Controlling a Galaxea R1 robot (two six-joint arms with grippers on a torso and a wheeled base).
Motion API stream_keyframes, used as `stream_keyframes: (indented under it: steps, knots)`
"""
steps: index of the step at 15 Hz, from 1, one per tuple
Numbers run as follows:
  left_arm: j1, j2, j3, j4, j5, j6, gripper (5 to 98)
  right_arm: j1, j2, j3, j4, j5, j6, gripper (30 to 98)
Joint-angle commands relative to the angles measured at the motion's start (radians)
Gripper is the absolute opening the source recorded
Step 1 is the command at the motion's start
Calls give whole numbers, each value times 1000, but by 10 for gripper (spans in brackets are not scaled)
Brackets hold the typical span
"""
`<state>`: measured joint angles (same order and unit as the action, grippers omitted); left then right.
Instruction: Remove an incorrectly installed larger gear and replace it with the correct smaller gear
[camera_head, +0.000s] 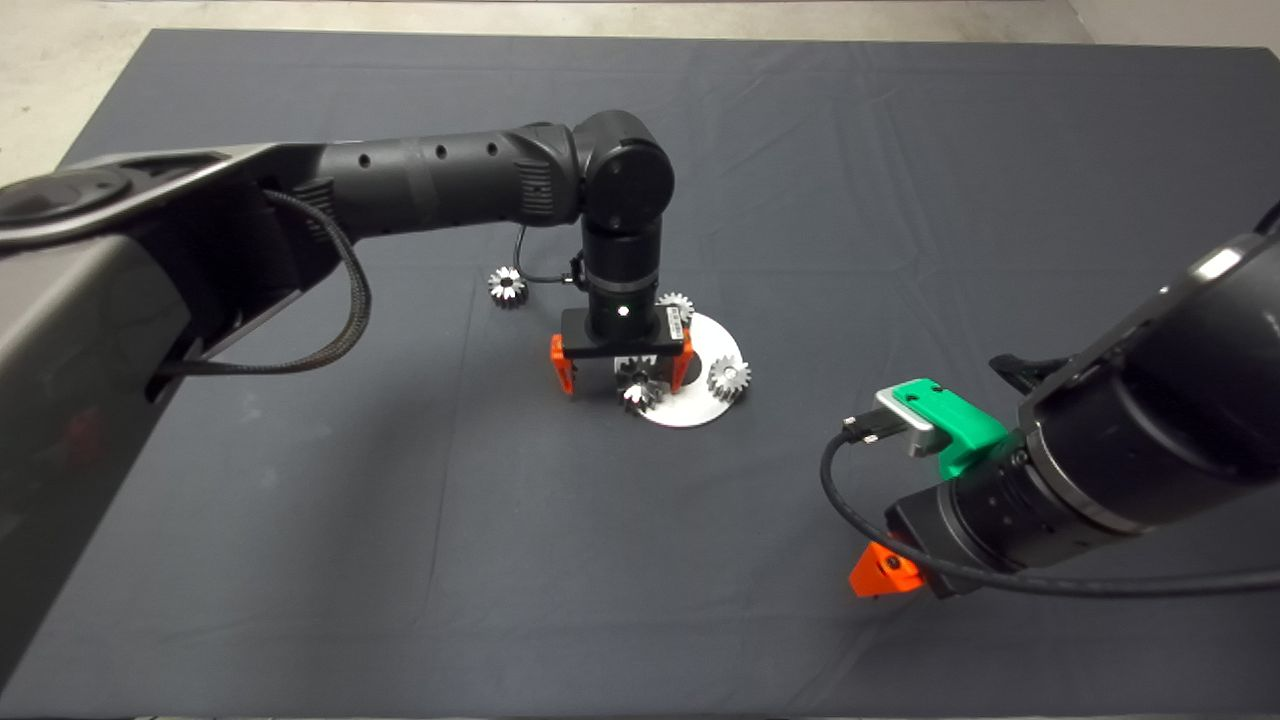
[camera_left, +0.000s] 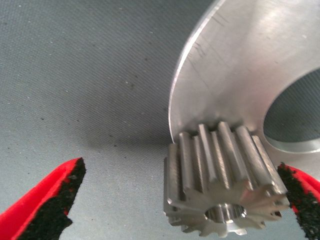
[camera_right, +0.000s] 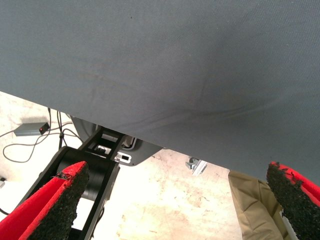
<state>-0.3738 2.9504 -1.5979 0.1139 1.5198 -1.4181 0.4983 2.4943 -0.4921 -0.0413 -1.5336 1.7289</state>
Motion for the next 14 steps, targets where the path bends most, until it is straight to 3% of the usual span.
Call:
stream_keyframes:
  steps: [1,4,14]
  knots:
    - [-15,3,32,24,82,-9,961,17,2,0,-5,-85,6,940]
    - [-16,3,30,23,80,-9,945,17,2,0,-5,-85,6,940]
    - [-17,3,24,23,80,16,759,17,2,2,-5,-85,6,940]
